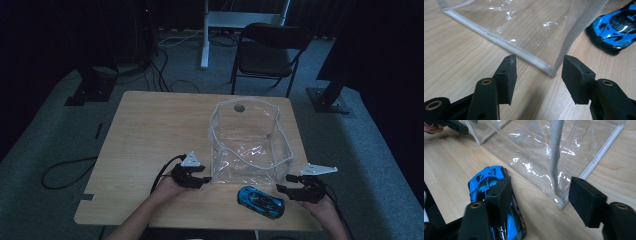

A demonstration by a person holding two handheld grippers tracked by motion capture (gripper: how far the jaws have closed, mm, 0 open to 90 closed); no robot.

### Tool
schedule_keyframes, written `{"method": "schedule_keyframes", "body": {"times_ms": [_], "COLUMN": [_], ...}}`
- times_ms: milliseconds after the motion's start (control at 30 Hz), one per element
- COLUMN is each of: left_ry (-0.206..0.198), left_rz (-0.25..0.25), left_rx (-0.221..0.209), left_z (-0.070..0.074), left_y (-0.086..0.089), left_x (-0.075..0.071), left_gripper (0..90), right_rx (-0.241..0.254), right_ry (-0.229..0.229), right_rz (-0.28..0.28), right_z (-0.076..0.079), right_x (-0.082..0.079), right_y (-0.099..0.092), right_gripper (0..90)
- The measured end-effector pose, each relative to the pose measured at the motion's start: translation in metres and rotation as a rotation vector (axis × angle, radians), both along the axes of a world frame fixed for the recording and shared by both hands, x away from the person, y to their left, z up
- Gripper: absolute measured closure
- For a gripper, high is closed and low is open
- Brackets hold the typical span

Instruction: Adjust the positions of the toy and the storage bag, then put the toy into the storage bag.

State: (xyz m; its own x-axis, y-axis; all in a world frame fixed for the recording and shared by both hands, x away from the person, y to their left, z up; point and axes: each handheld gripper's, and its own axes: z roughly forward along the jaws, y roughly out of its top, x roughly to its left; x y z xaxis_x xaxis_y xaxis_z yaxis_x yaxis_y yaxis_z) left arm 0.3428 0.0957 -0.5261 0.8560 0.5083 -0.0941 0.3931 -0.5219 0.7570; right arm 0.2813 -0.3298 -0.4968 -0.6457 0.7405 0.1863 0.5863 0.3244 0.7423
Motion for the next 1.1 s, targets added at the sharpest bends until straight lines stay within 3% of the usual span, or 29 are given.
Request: {"method": "schedule_keyframes", "body": {"times_ms": [200,367,433,467,533,633,767,833,900,967,1100], "left_ry": [0.011,0.032,0.048,0.057,0.052,0.053,0.044,0.079,0.085,0.099,0.082], "left_rz": [0.053,0.113,0.151,0.155,0.212,0.258,0.318,0.319,0.346,0.362,0.416], "left_rx": [-0.001,-0.057,-0.062,-0.066,-0.047,-0.030,0.030,0.042,0.076,0.068,0.046], "left_z": [0.002,0.002,0.002,0.001,0.001,0.001,-0.001,-0.004,-0.007,-0.009,-0.012], "left_y": [0.023,0.049,0.061,0.066,0.082,0.100,0.124,0.132,0.145,0.153,0.170], "left_x": [0.000,0.001,0.002,0.002,0.001,0.000,-0.003,-0.005,-0.008,-0.011,-0.017], "left_gripper": [42.0,28.2,26.5,20.9,17.9,14.5,9.6,0.7,0.2,0.2,0.2], "right_rx": [0.021,0.003,0.004,0.004,0.012,0.003,-0.009,-0.022,-0.033,-0.036,-0.071], "right_ry": [0.034,0.042,0.033,0.024,0.019,0.016,0.026,0.032,0.034,0.030,0.014], "right_rz": [0.014,0.045,0.056,0.060,0.058,0.074,0.116,0.130,0.142,0.158,0.178], "right_z": [-0.005,-0.006,-0.005,-0.005,-0.004,-0.005,-0.010,-0.011,-0.012,-0.013,-0.016], "right_x": [-0.007,-0.017,-0.020,-0.022,-0.024,-0.027,-0.027,-0.028,-0.030,-0.030,-0.026], "right_y": [0.000,0.004,0.006,0.006,0.008,0.013,0.022,0.026,0.030,0.034,0.044], "right_gripper": [28.8,19.8,15.2,13.4,13.5,13.6,16.4,16.4,16.4,16.4,16.4]}}
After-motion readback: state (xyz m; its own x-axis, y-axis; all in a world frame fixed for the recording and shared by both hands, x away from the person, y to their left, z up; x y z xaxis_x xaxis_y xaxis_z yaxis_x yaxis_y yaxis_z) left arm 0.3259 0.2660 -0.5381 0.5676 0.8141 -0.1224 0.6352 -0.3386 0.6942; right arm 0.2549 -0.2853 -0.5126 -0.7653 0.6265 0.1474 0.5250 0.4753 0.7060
